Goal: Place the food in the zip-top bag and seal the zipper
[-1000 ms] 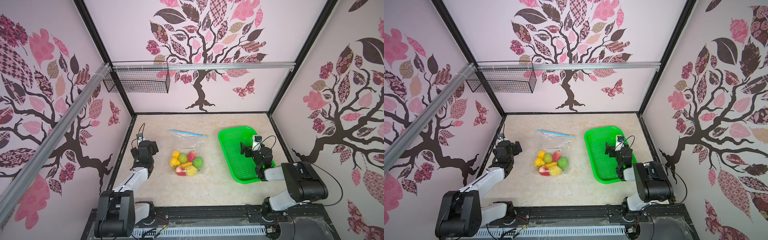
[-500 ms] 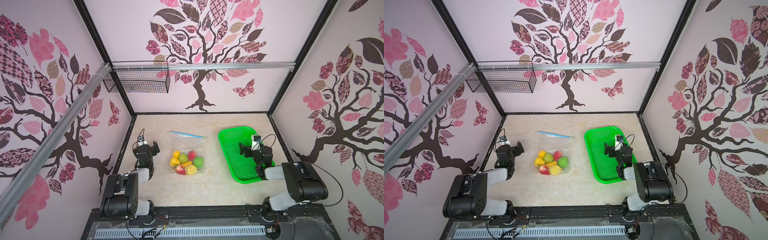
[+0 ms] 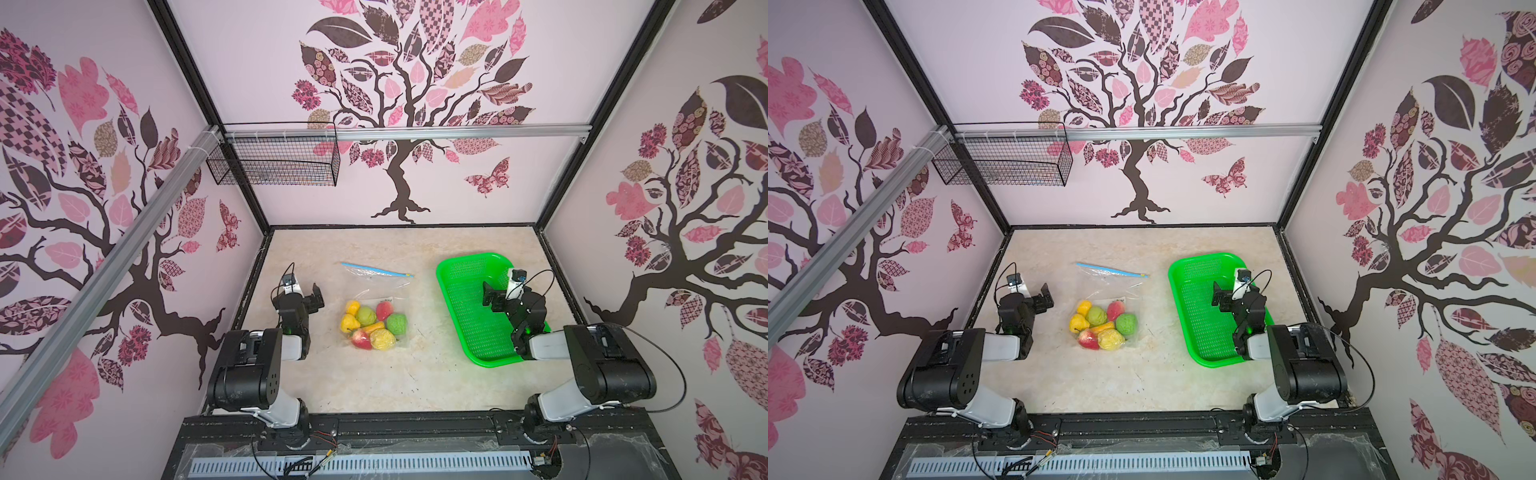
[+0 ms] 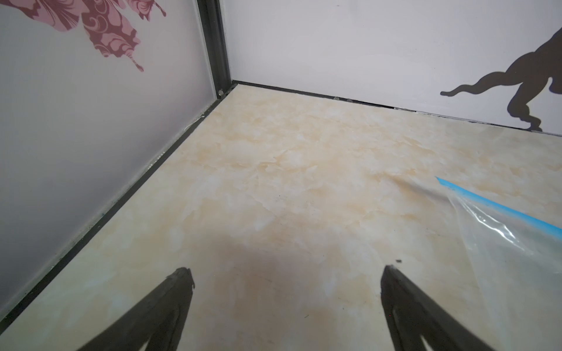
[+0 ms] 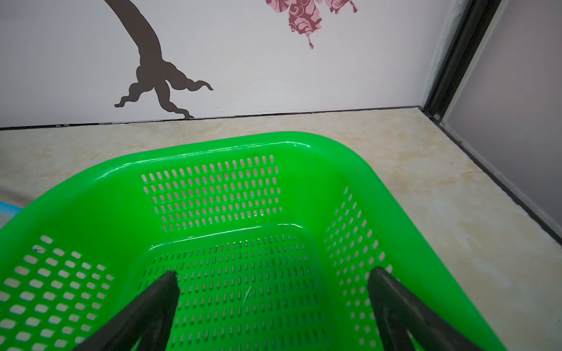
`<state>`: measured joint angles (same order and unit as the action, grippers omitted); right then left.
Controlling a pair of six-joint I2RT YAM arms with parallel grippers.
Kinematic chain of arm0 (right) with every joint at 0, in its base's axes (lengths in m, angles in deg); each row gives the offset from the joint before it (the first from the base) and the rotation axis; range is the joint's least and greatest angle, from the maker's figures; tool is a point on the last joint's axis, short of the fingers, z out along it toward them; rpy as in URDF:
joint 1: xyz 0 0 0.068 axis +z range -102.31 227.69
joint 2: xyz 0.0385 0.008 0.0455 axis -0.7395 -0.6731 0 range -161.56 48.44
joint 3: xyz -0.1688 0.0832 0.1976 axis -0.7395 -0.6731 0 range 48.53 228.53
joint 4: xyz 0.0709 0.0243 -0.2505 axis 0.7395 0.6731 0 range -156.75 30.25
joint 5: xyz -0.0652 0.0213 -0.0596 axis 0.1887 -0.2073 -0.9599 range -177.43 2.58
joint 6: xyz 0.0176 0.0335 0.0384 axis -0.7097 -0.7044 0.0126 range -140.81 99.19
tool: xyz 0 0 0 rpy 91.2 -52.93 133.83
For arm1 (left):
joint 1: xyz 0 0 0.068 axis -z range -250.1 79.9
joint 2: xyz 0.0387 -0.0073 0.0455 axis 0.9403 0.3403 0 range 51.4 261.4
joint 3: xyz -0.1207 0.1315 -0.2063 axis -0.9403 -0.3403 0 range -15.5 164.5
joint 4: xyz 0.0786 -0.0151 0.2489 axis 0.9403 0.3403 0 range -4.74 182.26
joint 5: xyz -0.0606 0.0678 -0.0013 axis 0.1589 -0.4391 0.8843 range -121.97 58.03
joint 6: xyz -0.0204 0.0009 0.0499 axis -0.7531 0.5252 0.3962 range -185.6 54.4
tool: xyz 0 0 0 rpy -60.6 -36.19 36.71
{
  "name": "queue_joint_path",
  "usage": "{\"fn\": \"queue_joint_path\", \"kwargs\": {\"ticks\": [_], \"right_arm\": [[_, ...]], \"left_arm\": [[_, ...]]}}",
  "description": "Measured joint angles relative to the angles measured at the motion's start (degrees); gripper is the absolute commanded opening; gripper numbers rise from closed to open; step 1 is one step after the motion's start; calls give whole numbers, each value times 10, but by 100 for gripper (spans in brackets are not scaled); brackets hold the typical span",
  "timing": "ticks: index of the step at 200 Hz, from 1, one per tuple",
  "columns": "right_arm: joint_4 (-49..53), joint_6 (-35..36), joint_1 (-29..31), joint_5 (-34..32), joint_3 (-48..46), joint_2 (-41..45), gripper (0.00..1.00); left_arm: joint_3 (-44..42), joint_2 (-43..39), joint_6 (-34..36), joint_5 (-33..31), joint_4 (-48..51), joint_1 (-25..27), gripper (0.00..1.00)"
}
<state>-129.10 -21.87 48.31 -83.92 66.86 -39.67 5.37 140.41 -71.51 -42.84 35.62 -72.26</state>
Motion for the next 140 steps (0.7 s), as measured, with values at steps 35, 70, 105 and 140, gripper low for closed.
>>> {"fn": "queue_joint_path", "kwargs": {"ticks": [35, 70, 105, 140], "right_arm": [[0, -1, 0, -4, 0, 0, 99], [0, -2, 0, -5, 0, 0, 100], [0, -2, 0, -5, 0, 0, 100], [0, -2, 0, -6, 0, 0, 100]], "left_arm": [[0, 0, 4, -6, -8, 7, 99], [0, 0, 12, -27, -7, 23, 99], [0, 0, 14, -38, -7, 26, 99], [0, 0, 14, -43, -7, 26, 99]]}}
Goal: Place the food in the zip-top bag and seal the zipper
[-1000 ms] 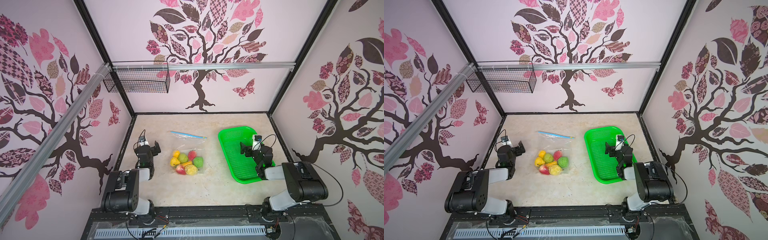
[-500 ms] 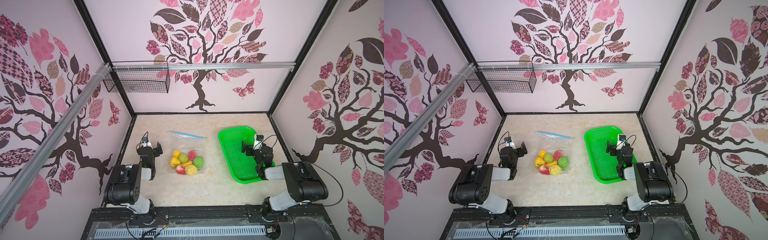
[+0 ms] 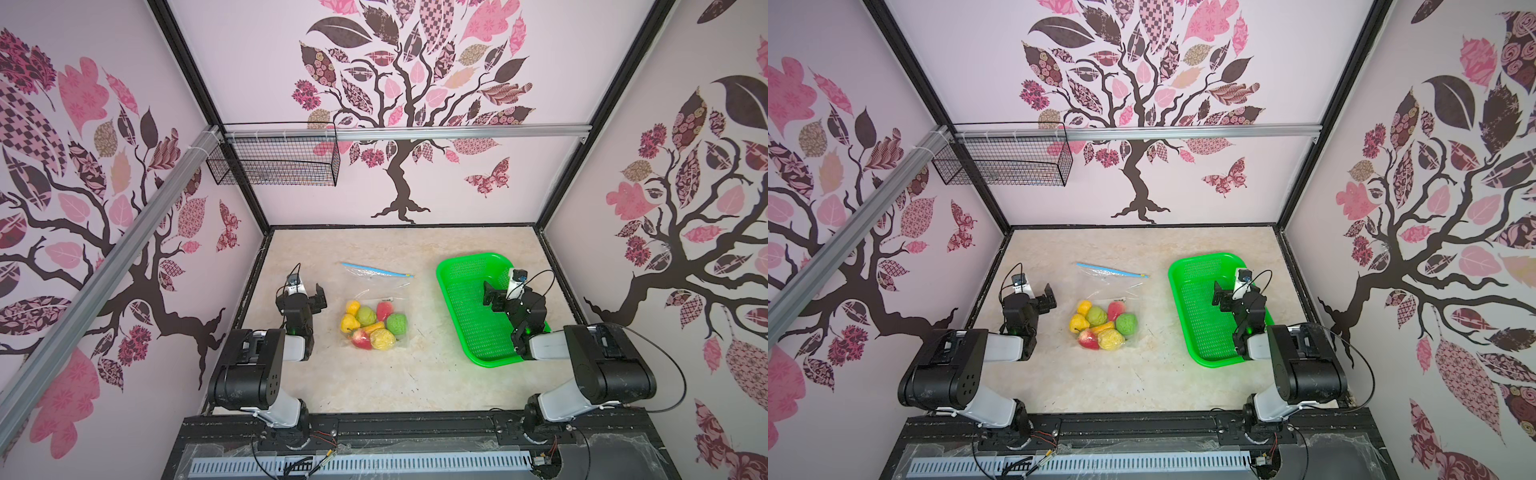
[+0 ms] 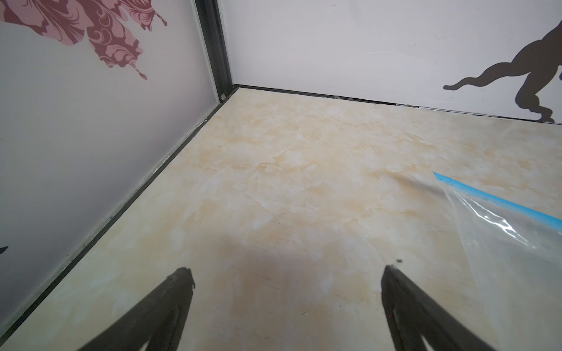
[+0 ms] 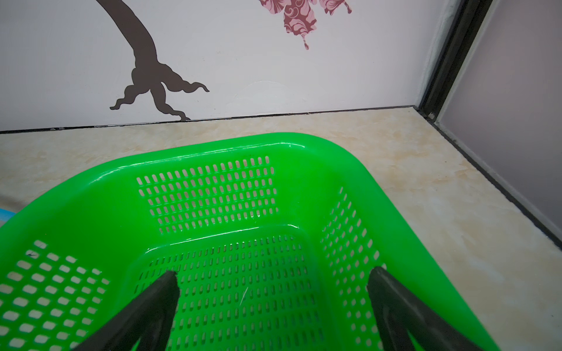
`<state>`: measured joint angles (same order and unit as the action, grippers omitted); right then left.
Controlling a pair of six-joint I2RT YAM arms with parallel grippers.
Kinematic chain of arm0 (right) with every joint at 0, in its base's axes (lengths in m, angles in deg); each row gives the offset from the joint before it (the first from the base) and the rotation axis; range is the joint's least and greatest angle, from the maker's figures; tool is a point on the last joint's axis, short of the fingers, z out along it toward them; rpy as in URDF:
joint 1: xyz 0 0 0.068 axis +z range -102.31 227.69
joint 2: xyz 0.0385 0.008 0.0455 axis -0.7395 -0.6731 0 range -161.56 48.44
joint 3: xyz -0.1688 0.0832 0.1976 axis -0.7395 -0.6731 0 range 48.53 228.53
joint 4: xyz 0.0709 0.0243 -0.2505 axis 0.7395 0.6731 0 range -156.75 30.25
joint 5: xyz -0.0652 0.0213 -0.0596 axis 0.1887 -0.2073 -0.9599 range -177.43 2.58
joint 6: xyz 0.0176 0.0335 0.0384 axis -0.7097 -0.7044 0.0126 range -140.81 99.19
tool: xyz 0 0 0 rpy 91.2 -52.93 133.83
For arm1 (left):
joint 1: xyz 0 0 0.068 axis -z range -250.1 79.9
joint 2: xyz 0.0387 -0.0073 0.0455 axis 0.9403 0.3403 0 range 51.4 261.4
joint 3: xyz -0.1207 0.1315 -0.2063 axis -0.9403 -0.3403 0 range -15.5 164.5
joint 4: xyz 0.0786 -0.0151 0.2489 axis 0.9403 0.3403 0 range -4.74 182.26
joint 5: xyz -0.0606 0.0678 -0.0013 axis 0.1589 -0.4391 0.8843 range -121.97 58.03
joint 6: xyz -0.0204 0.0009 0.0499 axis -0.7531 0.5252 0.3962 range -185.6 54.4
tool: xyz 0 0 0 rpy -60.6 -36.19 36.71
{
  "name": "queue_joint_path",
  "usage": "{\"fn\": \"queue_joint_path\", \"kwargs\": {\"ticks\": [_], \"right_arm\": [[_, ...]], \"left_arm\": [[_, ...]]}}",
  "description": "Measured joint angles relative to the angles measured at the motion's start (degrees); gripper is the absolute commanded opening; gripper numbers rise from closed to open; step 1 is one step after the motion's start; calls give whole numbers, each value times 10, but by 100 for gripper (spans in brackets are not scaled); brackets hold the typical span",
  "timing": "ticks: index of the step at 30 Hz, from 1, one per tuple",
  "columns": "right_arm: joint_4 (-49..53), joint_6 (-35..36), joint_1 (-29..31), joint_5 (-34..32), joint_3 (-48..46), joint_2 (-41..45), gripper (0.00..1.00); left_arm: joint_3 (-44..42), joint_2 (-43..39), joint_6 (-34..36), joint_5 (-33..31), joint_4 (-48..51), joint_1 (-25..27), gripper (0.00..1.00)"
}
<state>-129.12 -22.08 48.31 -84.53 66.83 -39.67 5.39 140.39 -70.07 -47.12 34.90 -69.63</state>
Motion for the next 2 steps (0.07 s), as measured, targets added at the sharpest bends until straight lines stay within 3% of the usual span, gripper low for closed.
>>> {"fn": "queue_joint_path", "kwargs": {"ticks": [2], "right_arm": [[0, 0, 0, -1, 0, 0, 100]], "left_arm": [[0, 0, 0, 0, 0, 0, 98]]}}
